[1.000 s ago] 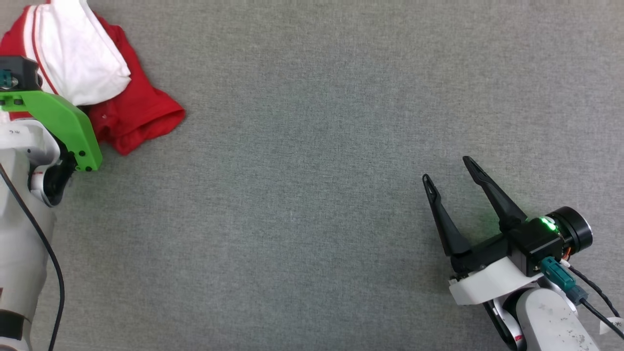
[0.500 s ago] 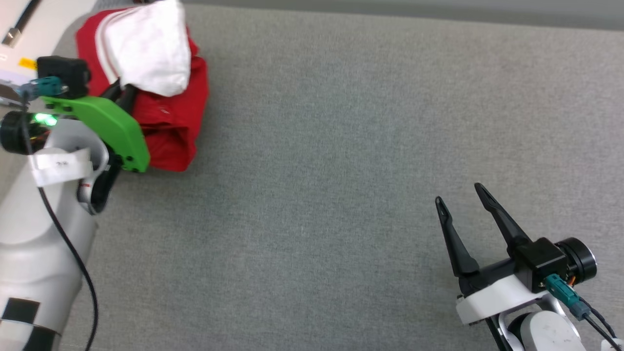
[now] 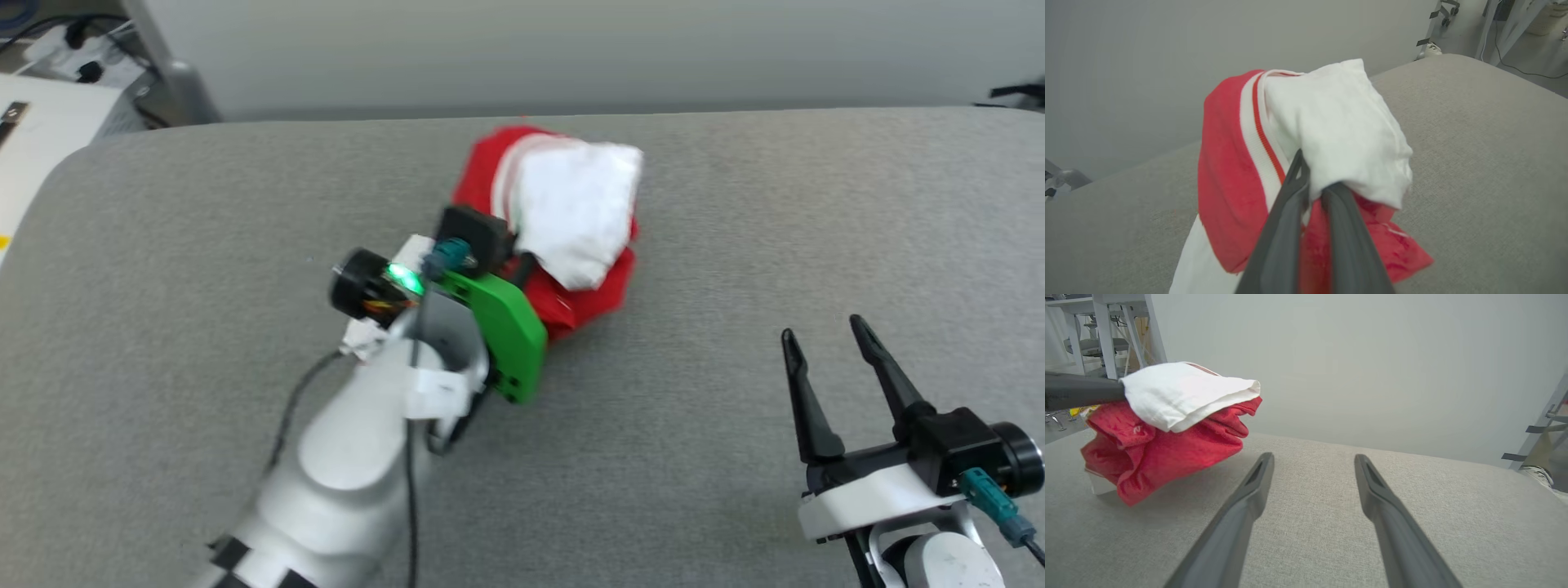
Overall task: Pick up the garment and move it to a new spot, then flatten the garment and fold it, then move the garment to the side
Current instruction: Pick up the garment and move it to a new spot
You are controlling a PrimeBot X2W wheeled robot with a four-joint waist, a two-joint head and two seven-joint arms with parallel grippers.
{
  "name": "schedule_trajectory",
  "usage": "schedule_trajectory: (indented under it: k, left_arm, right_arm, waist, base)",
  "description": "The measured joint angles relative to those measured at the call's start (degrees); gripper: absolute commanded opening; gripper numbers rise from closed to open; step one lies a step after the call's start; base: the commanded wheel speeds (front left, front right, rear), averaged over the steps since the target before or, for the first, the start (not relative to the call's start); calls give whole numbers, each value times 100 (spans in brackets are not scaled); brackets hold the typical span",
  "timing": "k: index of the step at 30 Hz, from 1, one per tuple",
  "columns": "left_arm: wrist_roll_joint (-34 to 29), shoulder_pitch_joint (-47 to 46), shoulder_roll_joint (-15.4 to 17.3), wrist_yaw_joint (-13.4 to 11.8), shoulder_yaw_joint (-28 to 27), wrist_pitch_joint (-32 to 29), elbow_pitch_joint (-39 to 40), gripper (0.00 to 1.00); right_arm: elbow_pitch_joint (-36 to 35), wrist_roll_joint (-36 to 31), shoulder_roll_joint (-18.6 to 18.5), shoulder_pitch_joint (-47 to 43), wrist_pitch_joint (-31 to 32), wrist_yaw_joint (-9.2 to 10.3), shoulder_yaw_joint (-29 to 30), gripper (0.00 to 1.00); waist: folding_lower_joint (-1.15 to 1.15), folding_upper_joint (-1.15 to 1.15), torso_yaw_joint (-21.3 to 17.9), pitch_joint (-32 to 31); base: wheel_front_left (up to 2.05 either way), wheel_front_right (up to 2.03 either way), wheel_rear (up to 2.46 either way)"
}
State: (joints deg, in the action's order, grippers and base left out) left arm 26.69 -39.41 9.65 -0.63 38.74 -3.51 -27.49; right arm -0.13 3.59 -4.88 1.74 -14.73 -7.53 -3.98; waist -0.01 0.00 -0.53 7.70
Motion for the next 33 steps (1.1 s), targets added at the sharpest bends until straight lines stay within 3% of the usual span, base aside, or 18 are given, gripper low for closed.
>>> schedule_trajectory:
  k: [4,7,8,9,14,19,28,33]
  left_arm:
    - [-120,89,-467,-200,327,147,-460,0]
    - [-125,142,-605,-247,582,219,-778,0]
    - [-120,185,-632,-245,702,214,-893,41]
    - [-62,252,-651,-236,826,213,-966,100]
    - [633,497,-669,-118,1659,236,-579,100]
    - [984,351,-697,-243,1946,683,-357,100]
    - [1238,-207,-664,-512,1771,1494,-465,100]
    - [1174,-210,-200,-716,1361,1752,-438,100]
  right_arm:
    - [-52,2,79,2,1,0,261,100]
    - [-93,14,109,5,1,0,385,100]
    - [-99,22,116,6,1,0,403,100]
    - [-104,25,126,7,1,0,425,100]
    - [-98,37,152,8,1,0,424,100]
    - [2,48,168,4,0,0,394,100]
    - [272,52,186,-133,1,-1,504,100]
    - [341,35,183,-226,0,0,568,100]
  waist:
    - [0,0,-351,-11]
    - [0,0,-587,-3]
    - [0,0,-672,2]
    - [0,0,-753,9]
    - [0,0,-1040,39]
    - [0,0,-983,34]
    - [0,0,-427,-179]
    - [0,0,-95,-370]
  base:
    - [0,0,0]
    - [0,0,0]
    - [0,0,0]
    - [0,0,0]
    - [0,0,0]
    - [0,0,0]
    - [0,0,0]
    - [0,0,0]
